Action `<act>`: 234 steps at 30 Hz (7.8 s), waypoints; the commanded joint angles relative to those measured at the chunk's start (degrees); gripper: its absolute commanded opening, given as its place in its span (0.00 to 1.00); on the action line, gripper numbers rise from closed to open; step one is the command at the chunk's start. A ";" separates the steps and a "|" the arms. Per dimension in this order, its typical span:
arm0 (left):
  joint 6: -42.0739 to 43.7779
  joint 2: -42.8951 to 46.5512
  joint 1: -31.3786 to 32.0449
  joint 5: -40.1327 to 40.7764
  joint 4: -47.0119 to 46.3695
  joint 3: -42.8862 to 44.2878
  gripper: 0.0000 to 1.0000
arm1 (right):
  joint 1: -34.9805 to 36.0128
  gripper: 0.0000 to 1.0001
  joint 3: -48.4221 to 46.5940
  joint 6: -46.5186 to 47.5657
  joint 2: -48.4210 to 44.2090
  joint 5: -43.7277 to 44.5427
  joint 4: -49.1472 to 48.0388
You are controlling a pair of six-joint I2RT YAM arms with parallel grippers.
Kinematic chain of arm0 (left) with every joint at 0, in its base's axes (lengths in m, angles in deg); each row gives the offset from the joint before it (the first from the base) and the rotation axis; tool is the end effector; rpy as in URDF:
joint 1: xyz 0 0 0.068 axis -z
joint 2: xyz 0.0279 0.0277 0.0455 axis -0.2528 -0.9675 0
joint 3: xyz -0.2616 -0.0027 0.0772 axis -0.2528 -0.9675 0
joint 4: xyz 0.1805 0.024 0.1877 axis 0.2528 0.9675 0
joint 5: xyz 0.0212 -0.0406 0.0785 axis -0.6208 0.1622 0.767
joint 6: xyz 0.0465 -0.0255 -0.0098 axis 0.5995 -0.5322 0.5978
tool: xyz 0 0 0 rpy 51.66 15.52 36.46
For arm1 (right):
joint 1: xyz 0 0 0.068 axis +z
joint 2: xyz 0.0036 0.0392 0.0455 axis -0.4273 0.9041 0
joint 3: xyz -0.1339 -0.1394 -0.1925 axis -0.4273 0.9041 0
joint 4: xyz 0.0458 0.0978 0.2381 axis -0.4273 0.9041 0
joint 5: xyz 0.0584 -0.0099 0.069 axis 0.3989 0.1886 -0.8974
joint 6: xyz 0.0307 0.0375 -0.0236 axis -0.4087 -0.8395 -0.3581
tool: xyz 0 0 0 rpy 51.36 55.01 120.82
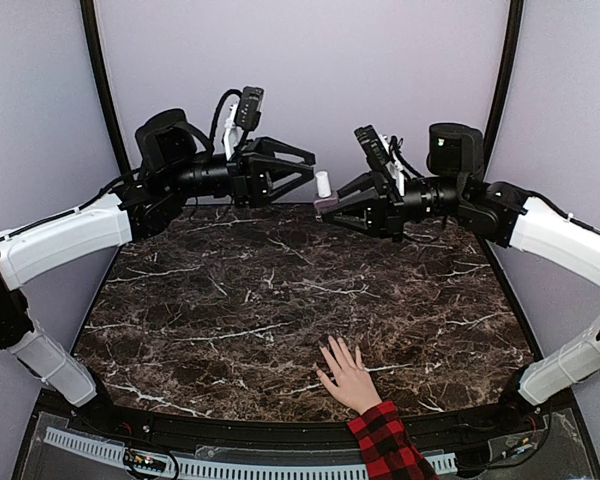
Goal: Paint the nails
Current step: Screw the nail polish bottle cap onto the nail polish bottle.
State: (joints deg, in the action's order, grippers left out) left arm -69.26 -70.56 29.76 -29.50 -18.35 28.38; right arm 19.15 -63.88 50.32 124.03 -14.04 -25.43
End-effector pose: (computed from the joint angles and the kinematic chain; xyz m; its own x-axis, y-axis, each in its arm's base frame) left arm 0.2325 -0.2663 0.4298 -0.0724 -0.1678 -0.9832 0.9914 -0.1194 -0.0526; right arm 0.1990 0.2333 0.4029 -0.0083 -0.0968 -0.9953 -0.9968 -0.0779 0.0159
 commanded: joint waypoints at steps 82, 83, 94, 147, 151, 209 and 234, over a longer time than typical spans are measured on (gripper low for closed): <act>1.88 -3.34 2.42 -5.24 -0.08 3.66 0.00 | 2.93 0.00 -2.39 0.57 -1.82 2.86 -5.11; 1.69 -3.45 2.43 -5.96 -0.39 3.80 0.00 | 2.85 0.00 -2.61 0.54 -1.75 1.58 -5.18; -5.15 -6.78 2.72 -16.85 -8.57 4.27 0.00 | 1.89 0.00 -4.63 -6.13 -0.06 -13.37 -13.50; -2.20 -2.14 -0.19 26.40 0.43 0.16 0.52 | 10.86 0.00 -5.84 2.46 6.18 62.83 1.38; -3.21 -3.57 0.00 25.83 0.50 1.20 0.47 | 12.66 0.00 -6.52 3.85 7.34 66.58 1.79; -4.22 -7.05 -0.25 -6.85 0.16 5.46 0.00 | 3.97 0.00 -3.50 4.61 -0.48 15.94 -1.28; -0.99 0.19 -5.31 -1.28 6.38 4.21 0.37 | 2.01 0.00 0.20 5.74 -1.78 18.46 -0.26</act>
State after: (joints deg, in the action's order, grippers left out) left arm -72.54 -75.39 26.98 -37.08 -18.11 32.36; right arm 20.79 -65.30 54.41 124.90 -1.45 -21.19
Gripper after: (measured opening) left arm 0.295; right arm 0.204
